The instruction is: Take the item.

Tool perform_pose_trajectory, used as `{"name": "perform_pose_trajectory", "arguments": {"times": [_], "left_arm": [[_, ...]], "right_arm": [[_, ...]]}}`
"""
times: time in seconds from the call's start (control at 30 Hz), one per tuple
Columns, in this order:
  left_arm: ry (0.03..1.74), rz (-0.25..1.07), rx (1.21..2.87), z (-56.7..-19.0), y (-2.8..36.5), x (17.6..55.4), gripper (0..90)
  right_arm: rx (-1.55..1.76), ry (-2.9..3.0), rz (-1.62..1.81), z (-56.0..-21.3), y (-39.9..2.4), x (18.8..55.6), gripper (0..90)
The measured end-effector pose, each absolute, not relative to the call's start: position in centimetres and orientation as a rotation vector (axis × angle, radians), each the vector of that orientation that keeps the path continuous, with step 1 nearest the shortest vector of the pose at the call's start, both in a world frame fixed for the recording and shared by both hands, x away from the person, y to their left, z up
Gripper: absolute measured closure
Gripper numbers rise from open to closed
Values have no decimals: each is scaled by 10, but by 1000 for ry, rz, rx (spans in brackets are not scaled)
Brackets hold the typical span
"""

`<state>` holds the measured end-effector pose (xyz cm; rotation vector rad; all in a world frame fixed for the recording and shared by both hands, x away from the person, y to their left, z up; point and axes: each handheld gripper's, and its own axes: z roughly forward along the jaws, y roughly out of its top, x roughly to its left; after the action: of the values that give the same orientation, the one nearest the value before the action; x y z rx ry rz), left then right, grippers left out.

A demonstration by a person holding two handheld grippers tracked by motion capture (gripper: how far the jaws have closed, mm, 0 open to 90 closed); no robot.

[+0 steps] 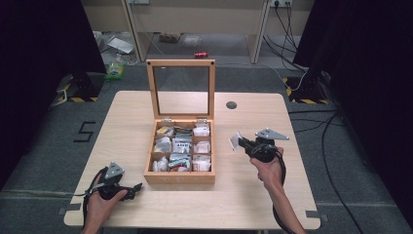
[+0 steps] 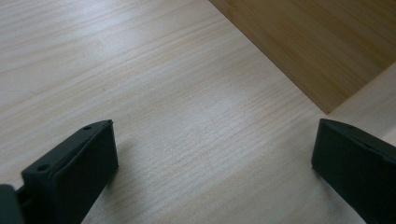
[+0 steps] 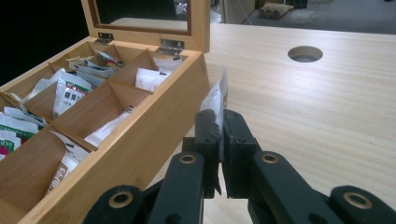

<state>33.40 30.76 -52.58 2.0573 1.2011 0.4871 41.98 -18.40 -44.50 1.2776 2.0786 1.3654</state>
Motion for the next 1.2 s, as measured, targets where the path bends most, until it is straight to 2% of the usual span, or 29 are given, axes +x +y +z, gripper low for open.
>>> {"name": "perform_pose_trajectory", "arguments": {"times": [1.2], "left_arm": [[1201, 487, 2057, -526, 308, 334, 0]], "right_arm": [[1356, 2161, 1249, -484, -181, 427, 850]]}}
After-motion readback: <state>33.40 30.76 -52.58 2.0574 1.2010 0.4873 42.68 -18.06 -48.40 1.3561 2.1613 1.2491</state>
